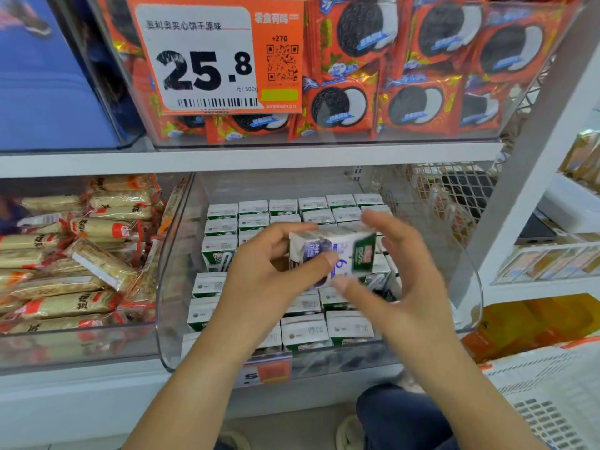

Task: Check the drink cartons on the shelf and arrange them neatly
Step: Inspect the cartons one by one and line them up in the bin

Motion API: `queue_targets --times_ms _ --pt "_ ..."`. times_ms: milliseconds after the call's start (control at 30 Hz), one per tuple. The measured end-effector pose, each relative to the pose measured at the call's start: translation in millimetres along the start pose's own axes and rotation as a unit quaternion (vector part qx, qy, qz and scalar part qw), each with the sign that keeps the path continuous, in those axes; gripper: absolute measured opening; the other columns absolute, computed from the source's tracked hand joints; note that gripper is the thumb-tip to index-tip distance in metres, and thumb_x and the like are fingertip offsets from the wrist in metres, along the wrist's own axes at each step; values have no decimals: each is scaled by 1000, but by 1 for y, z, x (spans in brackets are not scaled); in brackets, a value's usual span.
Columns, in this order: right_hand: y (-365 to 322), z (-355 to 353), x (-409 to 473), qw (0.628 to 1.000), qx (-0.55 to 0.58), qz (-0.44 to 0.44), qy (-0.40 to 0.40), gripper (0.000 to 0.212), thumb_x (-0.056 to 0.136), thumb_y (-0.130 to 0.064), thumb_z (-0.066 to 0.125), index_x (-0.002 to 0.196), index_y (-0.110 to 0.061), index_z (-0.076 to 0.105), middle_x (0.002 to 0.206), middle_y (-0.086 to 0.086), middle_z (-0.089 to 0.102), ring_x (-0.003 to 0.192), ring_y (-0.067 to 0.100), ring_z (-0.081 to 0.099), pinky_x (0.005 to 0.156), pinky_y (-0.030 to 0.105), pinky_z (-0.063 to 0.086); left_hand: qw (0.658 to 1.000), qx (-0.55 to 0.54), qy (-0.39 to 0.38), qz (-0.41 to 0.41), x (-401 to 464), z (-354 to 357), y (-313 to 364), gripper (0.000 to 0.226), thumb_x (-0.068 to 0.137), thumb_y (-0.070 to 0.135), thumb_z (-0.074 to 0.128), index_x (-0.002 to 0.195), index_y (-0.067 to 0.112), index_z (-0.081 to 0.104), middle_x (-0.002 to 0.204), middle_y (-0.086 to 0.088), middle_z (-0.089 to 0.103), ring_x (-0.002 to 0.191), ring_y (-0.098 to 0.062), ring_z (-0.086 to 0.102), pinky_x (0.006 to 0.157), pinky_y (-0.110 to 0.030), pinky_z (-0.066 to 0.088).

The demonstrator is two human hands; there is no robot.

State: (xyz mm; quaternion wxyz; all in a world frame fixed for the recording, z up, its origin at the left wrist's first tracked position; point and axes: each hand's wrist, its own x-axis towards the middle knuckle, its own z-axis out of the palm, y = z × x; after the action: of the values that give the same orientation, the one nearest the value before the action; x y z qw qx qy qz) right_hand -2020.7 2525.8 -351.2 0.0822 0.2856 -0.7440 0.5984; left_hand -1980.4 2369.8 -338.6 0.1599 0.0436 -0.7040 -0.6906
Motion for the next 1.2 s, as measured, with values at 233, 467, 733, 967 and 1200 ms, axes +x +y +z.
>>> queue_targets --times_ms 233,467,733,967,1200 --pt "-3 -23 10 954 221 204 -22 36 73 -51 65 100 -30 74 101 3 73 89 16 69 76 26 56 994 -68 -63 50 -3 -2 6 42 64 7 80 96 33 72 100 3 75 91 -11 70 72 -19 54" --pt "-4 -28 8 961 231 149 3 34 78 -36 63 110 -28 70 108 0 71 101 16 66 75 24 55 993 50 -37 96 -1 2 1 45 69 4 82 95 38 67 106 11 72 104 -10 65 91 -29 51" --pt "-4 -26 7 960 217 175 19 43 75 -37 72 115 -25 66 105 -1 72 96 14 68 71 21 55 987 114 14 115 0 6 -8 51 71 4 81 97 44 65 105 20 69 104 -3 63 91 -24 50" --pt "-3 -27 14 908 225 353 -32 63 62 -67 56 105 -22 67 88 8 75 77 20 72 57 25 56 885 346 74 302 -7 10 -13 59 67 -15 65 110 25 67 113 15 62 113 -3 54 104 -10 31" --pt "0 -32 11 881 318 350 27 42 64 -40 69 97 -14 69 86 9 74 71 17 71 53 23 55 884 368 27 288 -8 20 -16 67 75 -8 64 129 30 52 127 19 49 123 3 41 104 -3 22"
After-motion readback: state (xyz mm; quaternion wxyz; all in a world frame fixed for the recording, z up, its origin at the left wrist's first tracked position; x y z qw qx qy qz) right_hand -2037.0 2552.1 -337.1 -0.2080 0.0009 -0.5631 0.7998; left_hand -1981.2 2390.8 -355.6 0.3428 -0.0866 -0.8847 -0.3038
